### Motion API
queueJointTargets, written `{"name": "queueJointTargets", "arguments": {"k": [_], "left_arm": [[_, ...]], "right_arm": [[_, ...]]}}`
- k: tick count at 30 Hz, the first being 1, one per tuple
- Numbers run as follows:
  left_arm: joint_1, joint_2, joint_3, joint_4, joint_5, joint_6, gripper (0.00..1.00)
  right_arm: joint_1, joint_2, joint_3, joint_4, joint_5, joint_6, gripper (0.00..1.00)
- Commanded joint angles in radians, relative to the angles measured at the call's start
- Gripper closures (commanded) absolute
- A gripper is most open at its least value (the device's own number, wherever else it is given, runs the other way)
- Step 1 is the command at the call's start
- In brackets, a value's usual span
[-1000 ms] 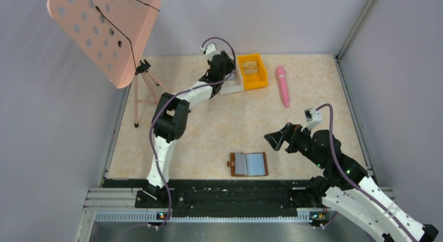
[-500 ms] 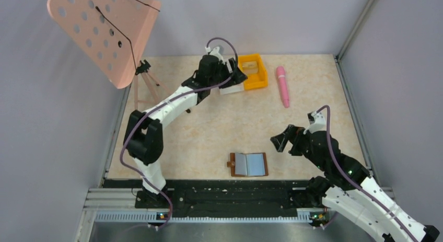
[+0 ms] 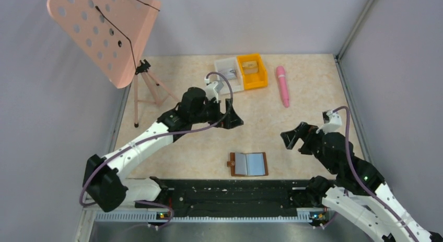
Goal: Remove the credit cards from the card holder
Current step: Reset both arms
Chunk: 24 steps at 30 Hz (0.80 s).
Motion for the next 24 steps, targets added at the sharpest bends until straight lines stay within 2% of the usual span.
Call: {"name": "queueJointTargets", "arguments": {"k": [1,9,24], "left_arm": [[-0.014,-0.161,-0.100,0.115,0.035,0.057,0.01],[-0.016,-0.255,-0.222,0.251,0.089,0.060,0.01],[-0.019,-0.319,-0.270,0.262,0.080,0.080,0.01]], "right_arm": [[-0.008,-0.053,0.014,0.021,-0.002,-0.026,0.01],[-0.008,-0.146,-0.068,0.078,-0.039,0.017,0.01],[-0.008,-0.134,-0.070,0.093,-0.053,0.053,0.02]]}}
